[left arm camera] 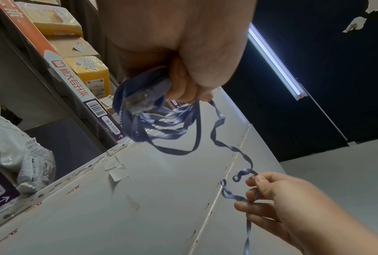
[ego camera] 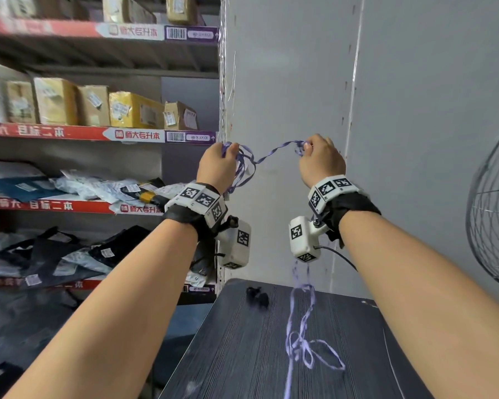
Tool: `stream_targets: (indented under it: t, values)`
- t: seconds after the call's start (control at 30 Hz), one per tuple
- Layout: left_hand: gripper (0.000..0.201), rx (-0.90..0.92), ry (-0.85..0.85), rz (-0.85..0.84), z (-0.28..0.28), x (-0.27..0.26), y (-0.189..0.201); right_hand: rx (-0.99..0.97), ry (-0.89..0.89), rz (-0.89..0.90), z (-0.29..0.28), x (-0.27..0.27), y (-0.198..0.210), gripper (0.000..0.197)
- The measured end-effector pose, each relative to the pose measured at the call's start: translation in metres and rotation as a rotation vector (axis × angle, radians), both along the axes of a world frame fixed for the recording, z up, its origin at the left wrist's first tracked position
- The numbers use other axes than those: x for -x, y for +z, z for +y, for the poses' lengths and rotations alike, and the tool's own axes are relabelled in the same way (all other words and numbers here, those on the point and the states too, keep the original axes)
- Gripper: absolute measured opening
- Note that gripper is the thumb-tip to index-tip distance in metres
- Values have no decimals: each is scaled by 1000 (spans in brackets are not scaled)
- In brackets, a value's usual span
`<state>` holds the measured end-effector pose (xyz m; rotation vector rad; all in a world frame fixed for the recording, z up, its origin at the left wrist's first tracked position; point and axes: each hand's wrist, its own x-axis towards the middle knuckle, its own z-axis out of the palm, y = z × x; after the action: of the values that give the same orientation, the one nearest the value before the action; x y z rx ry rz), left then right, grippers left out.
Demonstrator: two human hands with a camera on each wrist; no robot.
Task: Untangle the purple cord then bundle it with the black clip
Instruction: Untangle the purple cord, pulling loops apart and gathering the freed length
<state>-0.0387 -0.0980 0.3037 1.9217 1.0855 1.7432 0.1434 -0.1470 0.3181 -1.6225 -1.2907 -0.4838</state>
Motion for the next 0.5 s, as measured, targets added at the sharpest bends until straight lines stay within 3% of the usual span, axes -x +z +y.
stream_targets:
  t: [0.2, 0.33, 0.43, 0.5]
  values:
    - [32, -5, -17, -1, -5, 2, -6, 19, 28, -7, -5, 2, -9, 24]
    - [41, -6, -15, 17, -4, 1, -25, 62, 149, 53, 0, 0, -39, 21]
    - [43, 30, -45, 28, -2, 0, -55, 319, 344, 214, 10, -4, -85, 26]
    - [44, 64, -50, 56, -1, -1, -79, 540, 410, 198, 16, -8, -125, 28]
